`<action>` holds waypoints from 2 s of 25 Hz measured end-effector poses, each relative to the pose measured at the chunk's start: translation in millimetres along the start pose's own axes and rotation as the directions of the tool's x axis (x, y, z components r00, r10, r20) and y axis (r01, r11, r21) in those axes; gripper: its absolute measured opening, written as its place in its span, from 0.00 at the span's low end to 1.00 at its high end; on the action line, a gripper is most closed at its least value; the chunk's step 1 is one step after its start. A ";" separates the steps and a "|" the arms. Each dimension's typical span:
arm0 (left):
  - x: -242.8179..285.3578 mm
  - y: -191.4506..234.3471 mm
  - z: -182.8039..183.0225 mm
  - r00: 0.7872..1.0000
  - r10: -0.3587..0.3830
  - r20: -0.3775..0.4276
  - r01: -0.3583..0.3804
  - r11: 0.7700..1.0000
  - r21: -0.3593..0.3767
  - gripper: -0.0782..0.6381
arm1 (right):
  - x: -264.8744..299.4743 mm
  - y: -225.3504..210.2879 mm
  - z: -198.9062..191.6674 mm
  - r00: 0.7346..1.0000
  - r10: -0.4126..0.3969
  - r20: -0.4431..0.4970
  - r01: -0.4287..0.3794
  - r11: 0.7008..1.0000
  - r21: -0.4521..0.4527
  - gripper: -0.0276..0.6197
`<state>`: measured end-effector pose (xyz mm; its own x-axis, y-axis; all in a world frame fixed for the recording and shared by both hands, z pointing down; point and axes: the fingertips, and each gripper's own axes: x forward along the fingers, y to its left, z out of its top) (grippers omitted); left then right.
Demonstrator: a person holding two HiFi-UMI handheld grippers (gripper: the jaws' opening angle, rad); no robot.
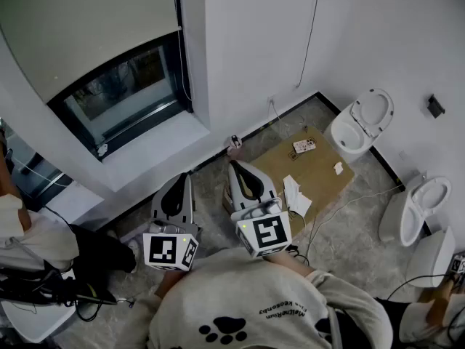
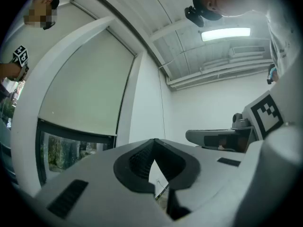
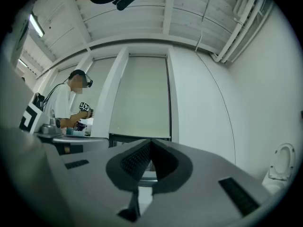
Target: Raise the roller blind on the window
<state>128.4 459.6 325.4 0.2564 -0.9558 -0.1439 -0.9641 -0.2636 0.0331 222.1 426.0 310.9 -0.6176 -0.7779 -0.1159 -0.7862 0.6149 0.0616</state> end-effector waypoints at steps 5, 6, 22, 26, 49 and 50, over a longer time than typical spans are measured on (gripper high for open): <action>19.5 -0.7 5.4 1.000 0.017 0.021 -0.017 1.000 0.023 0.12 | 7.1 -21.7 8.0 1.000 -0.017 0.007 0.017 0.999 -0.038 0.05; 23.7 -0.8 7.6 0.999 0.021 0.029 -0.022 0.999 0.034 0.12 | 9.3 -24.8 12.8 0.999 -0.016 0.030 0.017 0.999 -0.051 0.05; 71.7 22.0 -12.5 0.999 0.042 0.009 -0.043 0.999 0.033 0.12 | 59.7 -34.8 -10.1 0.999 0.051 0.016 -0.050 0.998 -0.022 0.05; 103.2 46.5 -22.9 1.000 0.023 0.002 -0.023 1.000 0.021 0.12 | 97.6 -41.1 -22.1 0.999 0.051 0.012 -0.051 0.998 -0.027 0.05; 280.8 228.9 -46.9 0.986 -0.167 -0.018 0.166 0.986 -0.009 0.12 | 345.0 -76.3 -61.2 0.997 -0.070 -0.037 0.070 0.997 -0.013 0.05; 285.0 231.6 -47.8 0.985 -0.174 -0.021 0.173 0.985 -0.014 0.12 | 349.6 -77.7 -62.6 0.996 -0.077 -0.051 0.076 0.997 -0.015 0.05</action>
<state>-18.4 119.9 339.3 0.4214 -0.8980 -0.1271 -0.9039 -0.4272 0.0214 65.8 98.1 327.7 -0.5557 -0.8285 -0.0694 -0.8312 0.5518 0.0674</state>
